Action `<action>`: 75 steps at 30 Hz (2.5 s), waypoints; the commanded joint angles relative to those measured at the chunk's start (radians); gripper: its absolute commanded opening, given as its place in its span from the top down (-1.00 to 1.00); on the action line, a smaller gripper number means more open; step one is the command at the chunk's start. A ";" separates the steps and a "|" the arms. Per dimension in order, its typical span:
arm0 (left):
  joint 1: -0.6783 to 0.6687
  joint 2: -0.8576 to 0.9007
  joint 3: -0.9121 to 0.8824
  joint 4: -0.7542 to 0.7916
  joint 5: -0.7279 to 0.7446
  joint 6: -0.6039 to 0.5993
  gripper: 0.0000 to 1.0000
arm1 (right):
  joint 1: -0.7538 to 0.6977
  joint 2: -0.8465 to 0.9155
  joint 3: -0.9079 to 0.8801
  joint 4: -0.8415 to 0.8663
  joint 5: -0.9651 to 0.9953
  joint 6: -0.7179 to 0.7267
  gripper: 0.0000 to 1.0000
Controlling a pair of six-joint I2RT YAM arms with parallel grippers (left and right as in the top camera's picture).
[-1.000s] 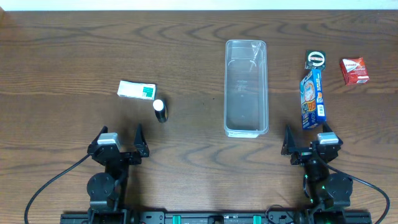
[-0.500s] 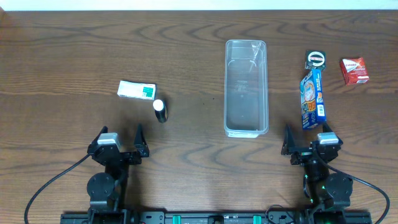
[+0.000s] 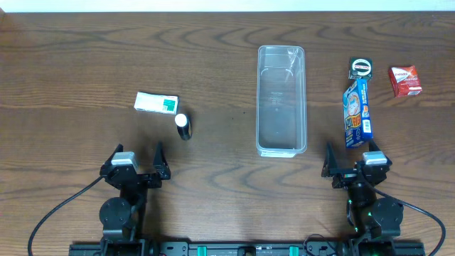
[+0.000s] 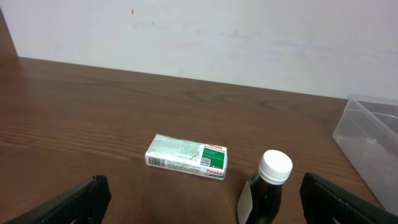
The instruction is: Pack container
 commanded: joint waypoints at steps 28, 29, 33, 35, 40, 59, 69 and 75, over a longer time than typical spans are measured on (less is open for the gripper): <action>0.005 -0.006 -0.032 -0.016 0.011 0.006 -0.96 | -0.007 -0.006 -0.003 0.092 -0.231 0.143 -0.98; 0.005 -0.006 -0.032 -0.016 0.011 0.006 -0.96 | -0.007 -0.006 -0.003 0.097 -0.286 0.184 -0.98; 0.005 -0.006 -0.032 -0.016 0.011 0.006 -0.96 | -0.007 -0.006 -0.002 0.195 -0.440 0.372 -0.98; 0.005 -0.006 -0.032 -0.016 0.011 0.006 -0.96 | -0.007 -0.006 -0.002 0.309 -0.509 0.406 -0.99; 0.005 -0.006 -0.032 -0.016 0.011 0.006 -0.96 | -0.007 -0.006 0.030 0.605 -0.599 0.417 -0.98; 0.005 -0.006 -0.032 -0.016 0.011 0.006 -0.96 | -0.214 0.994 1.138 -0.714 -0.304 -0.104 -0.99; 0.005 -0.006 -0.032 -0.016 0.011 0.006 -0.96 | -0.239 1.437 1.286 -0.867 -0.290 -0.104 -0.98; 0.005 -0.006 -0.032 -0.016 0.011 0.006 -0.96 | -0.243 1.523 1.286 -0.819 -0.108 -0.068 -0.98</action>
